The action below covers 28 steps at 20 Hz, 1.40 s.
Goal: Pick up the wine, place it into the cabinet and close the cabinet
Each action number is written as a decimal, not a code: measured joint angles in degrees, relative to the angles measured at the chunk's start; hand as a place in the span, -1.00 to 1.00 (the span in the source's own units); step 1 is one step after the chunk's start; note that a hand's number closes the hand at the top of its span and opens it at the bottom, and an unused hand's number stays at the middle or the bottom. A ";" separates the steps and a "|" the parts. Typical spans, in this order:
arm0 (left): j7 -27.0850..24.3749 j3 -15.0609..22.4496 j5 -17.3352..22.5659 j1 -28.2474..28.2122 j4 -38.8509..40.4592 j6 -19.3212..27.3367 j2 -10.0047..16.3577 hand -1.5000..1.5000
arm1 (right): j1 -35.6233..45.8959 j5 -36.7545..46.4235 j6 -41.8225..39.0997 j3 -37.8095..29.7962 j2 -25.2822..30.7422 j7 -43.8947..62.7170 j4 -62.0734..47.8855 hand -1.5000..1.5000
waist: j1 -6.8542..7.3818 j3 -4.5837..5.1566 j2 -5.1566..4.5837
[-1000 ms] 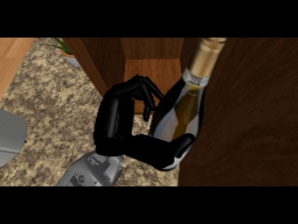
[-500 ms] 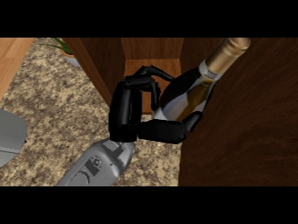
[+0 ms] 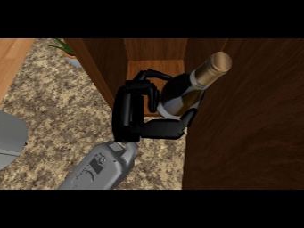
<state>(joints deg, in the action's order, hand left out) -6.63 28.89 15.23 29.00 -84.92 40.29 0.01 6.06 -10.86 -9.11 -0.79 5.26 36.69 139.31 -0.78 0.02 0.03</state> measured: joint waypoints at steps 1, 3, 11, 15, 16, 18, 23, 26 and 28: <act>-0.12 -0.67 0.18 0.37 0.77 -0.31 0.00 1.00 | 0.65 -0.12 -0.18 -0.77 0.53 0.36 -0.09 -1.00 | 0.04 -0.01 0.00; -1.88 -1.19 0.81 0.80 3.14 -1.07 0.00 1.00 | 0.76 -0.06 0.05 0.04 0.10 0.19 -0.14 -1.00 | 0.02 -0.01 -0.02; -8.00 0.63 0.07 0.85 10.84 0.67 0.01 1.00 | 0.54 -0.26 -0.15 -0.18 0.30 0.35 -0.07 -1.00 | -0.09 -0.02 0.00; -11.56 -1.44 0.69 1.31 14.80 -0.72 0.01 1.00 | -0.69 -0.25 -0.51 0.10 -0.02 -0.50 -0.08 -1.00 | -0.08 -0.01 -0.02; -11.94 -1.61 0.94 1.70 15.34 -0.35 0.01 1.00 | -1.36 -0.29 -0.80 -0.18 -0.05 -1.03 -0.07 -1.00 | -0.10 -0.01 -0.02; -13.18 -2.81 1.02 1.34 16.09 -1.15 0.00 1.00 | -1.65 -0.47 -1.39 -1.06 0.27 -1.48 -0.18 -1.00 | 0.01 -0.02 -0.01; -16.68 -4.55 4.25 3.24 20.46 -1.82 0.02 1.00 | -2.37 -0.33 -1.70 0.03 -0.52 -3.11 -0.48 -1.00 | -0.02 -0.01 -0.05; -17.13 -7.04 4.89 5.40 23.44 -3.40 0.01 1.00 | -0.53 -0.42 -0.74 -0.43 -0.37 -1.86 -0.67 -1.00 | 0.07 -0.01 -0.07; -16.89 -8.21 4.85 6.29 24.75 -4.37 0.01 1.00 | -0.89 -0.58 -0.88 -0.68 0.02 -1.23 -0.35 -1.00 | 0.03 -0.01 -0.04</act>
<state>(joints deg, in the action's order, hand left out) -23.52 20.67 20.08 35.30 -60.17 35.92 0.02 5.17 -11.44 -9.99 -1.46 5.29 35.46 138.96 -0.76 0.01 0.00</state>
